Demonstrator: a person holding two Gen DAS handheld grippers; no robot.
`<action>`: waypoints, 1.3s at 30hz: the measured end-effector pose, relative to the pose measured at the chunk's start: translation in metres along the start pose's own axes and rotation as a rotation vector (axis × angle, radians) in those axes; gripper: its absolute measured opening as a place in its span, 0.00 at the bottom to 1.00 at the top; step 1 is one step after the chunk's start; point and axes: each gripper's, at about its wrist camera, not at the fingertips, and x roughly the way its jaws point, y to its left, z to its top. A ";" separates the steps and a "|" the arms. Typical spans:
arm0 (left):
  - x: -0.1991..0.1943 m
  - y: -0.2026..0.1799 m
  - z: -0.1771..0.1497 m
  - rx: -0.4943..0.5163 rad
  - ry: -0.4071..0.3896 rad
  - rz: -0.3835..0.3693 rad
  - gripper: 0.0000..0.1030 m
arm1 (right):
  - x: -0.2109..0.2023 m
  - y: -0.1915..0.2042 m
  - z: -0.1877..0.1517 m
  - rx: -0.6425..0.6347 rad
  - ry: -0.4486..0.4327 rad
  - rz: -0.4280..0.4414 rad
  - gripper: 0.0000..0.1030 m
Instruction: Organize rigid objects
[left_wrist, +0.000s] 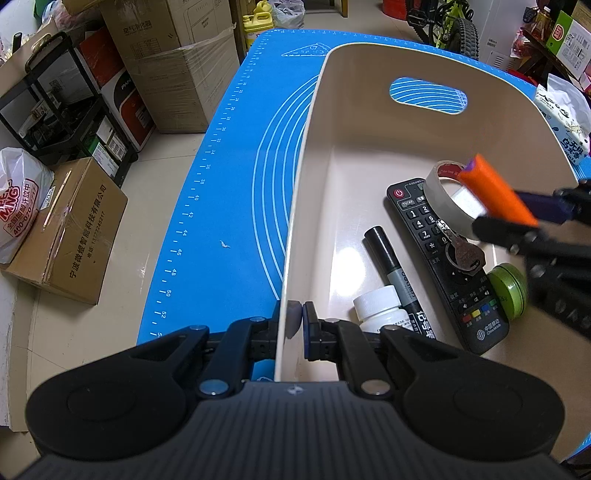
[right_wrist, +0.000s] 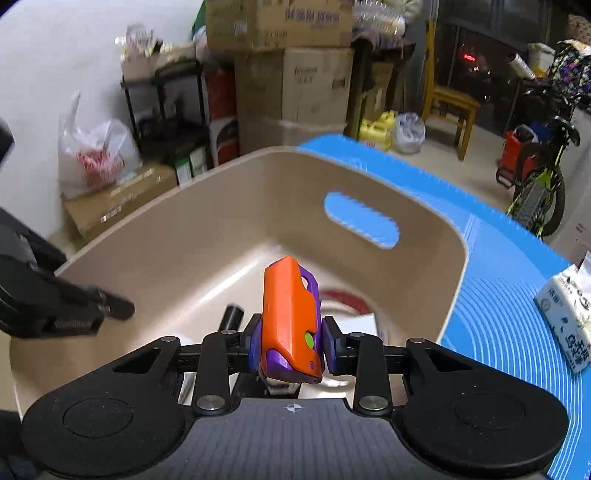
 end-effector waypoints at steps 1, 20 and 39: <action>0.000 0.000 0.000 0.001 0.000 0.000 0.10 | 0.002 0.002 0.000 -0.010 0.012 -0.003 0.41; -0.043 -0.028 -0.007 0.043 -0.167 0.028 0.72 | -0.069 -0.019 -0.026 0.190 -0.151 -0.058 0.91; -0.135 -0.052 -0.058 -0.027 -0.343 0.067 0.81 | -0.186 -0.017 -0.070 0.311 -0.276 -0.113 0.98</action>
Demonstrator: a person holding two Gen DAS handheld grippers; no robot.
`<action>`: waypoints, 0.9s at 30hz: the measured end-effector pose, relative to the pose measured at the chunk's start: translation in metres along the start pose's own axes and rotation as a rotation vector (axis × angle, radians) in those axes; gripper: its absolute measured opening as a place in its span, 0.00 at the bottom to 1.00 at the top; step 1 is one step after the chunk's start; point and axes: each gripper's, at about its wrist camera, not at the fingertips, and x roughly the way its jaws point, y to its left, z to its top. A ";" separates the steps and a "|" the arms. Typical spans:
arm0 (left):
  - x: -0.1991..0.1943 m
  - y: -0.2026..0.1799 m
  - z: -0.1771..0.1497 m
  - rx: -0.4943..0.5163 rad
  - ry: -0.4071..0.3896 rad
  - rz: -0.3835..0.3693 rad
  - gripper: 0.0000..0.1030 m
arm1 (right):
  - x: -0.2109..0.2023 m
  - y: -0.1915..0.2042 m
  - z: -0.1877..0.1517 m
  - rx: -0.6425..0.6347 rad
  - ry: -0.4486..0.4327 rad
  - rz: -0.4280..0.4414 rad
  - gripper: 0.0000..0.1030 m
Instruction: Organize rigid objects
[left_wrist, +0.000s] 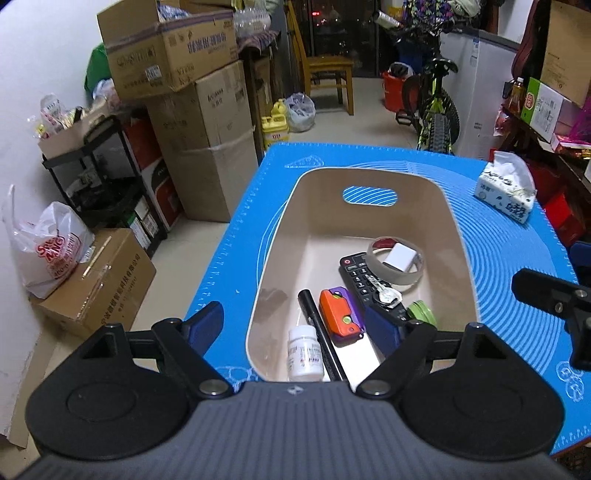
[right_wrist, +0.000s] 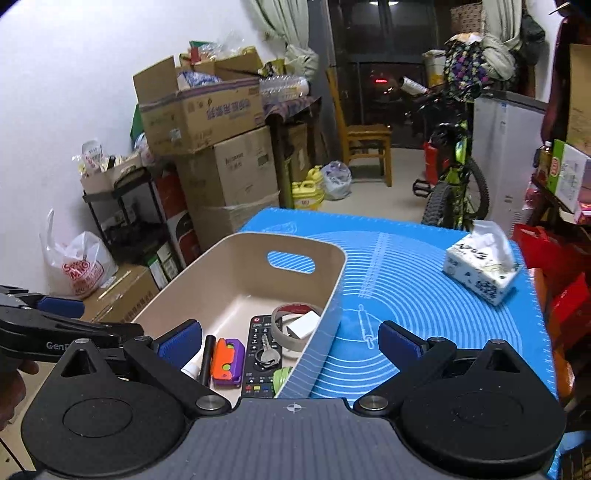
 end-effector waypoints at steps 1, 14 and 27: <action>-0.007 -0.002 -0.002 0.002 -0.005 0.001 0.81 | -0.008 0.000 -0.001 -0.002 -0.005 -0.004 0.98; -0.079 -0.042 -0.047 0.045 -0.073 -0.018 0.81 | -0.110 -0.014 -0.033 0.043 -0.053 -0.040 0.98; -0.119 -0.067 -0.102 0.057 -0.182 -0.047 0.81 | -0.168 -0.014 -0.080 0.038 -0.095 -0.089 0.98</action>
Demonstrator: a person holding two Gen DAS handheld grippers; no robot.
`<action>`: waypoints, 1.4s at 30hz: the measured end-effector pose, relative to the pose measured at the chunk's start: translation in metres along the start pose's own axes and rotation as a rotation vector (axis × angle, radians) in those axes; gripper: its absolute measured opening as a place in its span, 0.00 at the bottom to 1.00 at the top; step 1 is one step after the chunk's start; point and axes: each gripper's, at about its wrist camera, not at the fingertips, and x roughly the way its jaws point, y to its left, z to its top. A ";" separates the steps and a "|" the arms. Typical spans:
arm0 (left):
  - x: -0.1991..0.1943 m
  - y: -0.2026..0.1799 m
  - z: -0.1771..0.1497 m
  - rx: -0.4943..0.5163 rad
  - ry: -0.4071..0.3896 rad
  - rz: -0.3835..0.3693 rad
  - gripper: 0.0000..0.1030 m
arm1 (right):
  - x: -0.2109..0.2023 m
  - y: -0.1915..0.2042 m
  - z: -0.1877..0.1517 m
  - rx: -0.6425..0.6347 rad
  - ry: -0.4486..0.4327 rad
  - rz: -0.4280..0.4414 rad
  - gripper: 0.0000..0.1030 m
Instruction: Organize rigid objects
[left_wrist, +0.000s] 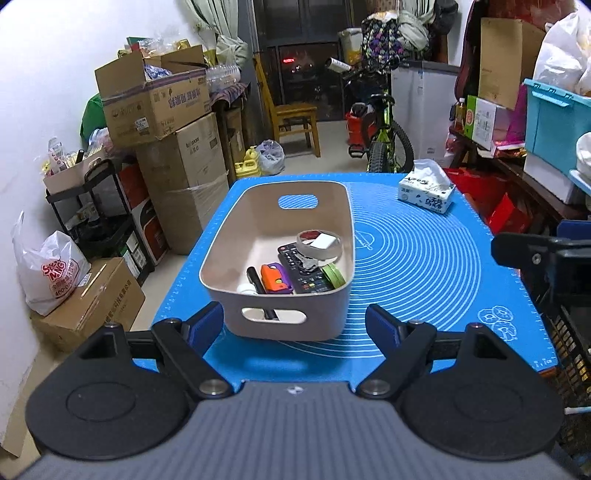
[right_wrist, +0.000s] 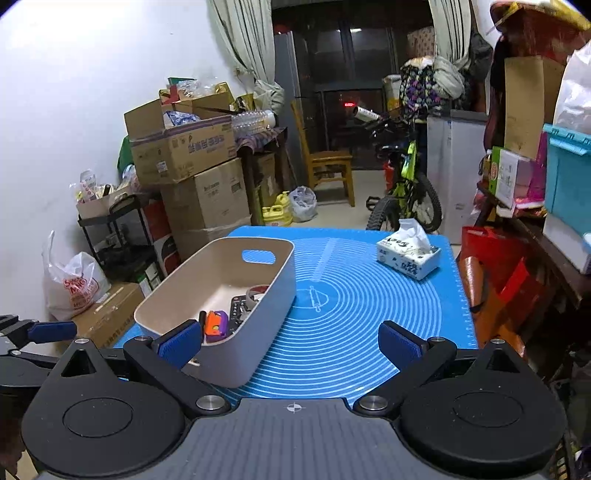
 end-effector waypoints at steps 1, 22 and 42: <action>-0.003 -0.002 -0.004 -0.002 -0.005 0.002 0.81 | -0.003 0.001 -0.003 0.002 -0.001 0.000 0.98; -0.029 -0.023 -0.053 -0.007 -0.039 0.002 0.81 | -0.040 -0.007 -0.069 0.092 -0.024 -0.053 0.98; -0.023 -0.014 -0.071 -0.073 -0.004 0.017 0.81 | -0.044 0.021 -0.092 -0.043 -0.105 -0.083 0.98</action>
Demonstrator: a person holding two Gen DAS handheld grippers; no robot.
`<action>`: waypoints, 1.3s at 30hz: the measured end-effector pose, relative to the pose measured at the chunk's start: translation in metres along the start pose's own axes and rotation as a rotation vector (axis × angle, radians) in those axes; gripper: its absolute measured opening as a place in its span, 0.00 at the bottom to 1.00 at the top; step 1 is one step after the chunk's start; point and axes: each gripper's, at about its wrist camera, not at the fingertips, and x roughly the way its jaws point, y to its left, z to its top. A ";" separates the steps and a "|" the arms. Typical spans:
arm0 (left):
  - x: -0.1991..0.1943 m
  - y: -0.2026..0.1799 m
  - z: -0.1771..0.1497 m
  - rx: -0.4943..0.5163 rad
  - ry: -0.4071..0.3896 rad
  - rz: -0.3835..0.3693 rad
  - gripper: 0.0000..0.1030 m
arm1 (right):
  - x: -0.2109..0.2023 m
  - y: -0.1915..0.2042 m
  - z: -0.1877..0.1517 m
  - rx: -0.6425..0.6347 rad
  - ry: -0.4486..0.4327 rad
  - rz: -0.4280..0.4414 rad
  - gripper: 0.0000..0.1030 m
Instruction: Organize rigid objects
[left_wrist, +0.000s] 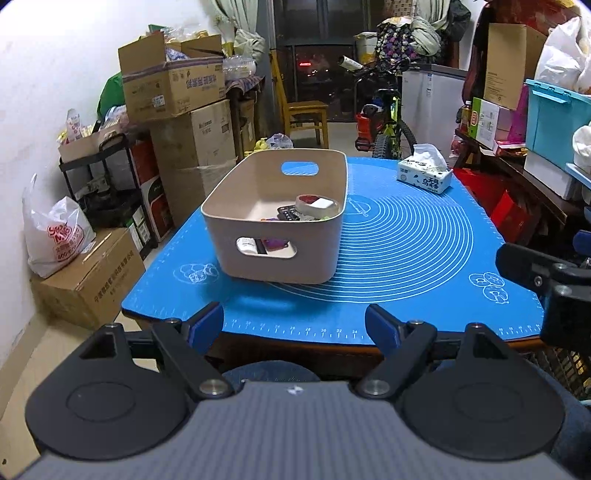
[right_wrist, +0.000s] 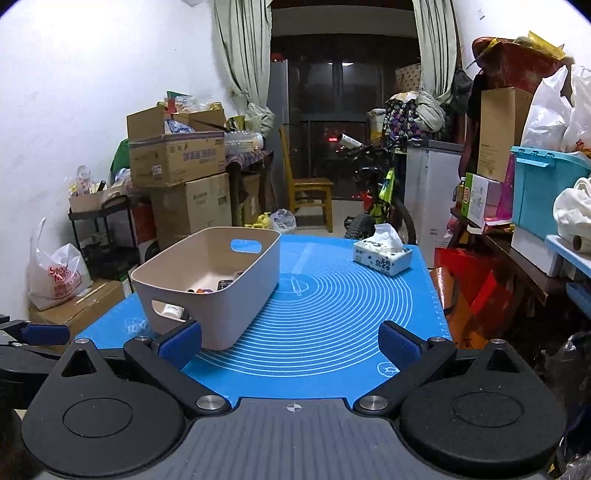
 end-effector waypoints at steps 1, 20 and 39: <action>0.000 0.001 0.000 -0.003 0.003 0.000 0.81 | 0.001 0.000 0.000 0.002 0.002 0.001 0.98; 0.000 0.001 -0.002 0.005 -0.002 -0.001 0.81 | 0.004 -0.005 0.000 0.016 0.011 0.002 0.98; -0.001 -0.001 -0.001 0.009 0.000 -0.005 0.81 | 0.005 -0.005 -0.001 0.030 0.018 -0.005 0.98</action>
